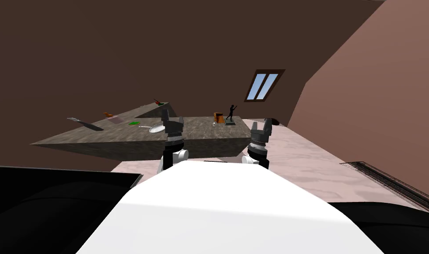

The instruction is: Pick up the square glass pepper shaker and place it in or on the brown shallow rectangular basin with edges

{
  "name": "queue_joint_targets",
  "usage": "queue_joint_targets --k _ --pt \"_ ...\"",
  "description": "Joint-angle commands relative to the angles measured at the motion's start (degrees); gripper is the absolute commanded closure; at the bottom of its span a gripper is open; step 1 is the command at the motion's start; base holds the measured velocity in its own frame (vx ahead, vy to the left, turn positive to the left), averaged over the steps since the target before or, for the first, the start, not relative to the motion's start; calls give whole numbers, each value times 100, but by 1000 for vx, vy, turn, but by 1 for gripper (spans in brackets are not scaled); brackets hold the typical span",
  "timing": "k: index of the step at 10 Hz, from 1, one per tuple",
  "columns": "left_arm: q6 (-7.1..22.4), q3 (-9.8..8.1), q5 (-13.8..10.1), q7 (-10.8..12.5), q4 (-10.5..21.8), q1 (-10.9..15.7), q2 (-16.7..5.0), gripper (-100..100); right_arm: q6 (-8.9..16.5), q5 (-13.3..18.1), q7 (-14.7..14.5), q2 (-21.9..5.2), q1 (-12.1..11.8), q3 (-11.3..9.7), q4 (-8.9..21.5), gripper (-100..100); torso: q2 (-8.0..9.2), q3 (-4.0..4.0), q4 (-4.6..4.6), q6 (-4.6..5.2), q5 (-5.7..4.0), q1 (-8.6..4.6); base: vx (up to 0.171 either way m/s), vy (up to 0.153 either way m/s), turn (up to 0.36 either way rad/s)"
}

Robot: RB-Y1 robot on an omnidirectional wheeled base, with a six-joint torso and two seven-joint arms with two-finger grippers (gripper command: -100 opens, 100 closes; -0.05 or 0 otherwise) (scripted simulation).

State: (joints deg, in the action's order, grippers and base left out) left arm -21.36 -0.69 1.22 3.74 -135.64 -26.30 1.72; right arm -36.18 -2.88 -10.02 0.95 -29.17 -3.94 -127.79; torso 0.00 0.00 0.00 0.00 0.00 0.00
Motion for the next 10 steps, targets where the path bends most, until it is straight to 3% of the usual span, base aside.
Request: queue_joint_targets --k 1,5,10 --pt "50 -12 4 -31 13 33 -184 -100 0 0 0 0 0 0 0 0 0 0 0 0 0 0 0 -2 -37" --pt "343 -81 23 -214 84 232 -709 -100 0 0 0 0 0 0 0 0 0 0 0 1 0 1 0 -1 -75" --pt "1008 -232 75 -627 265 679 -1183 -100 0 0 0 0 0 0 0 0 -2 -1 0 1 0 1 0 -1 -131"
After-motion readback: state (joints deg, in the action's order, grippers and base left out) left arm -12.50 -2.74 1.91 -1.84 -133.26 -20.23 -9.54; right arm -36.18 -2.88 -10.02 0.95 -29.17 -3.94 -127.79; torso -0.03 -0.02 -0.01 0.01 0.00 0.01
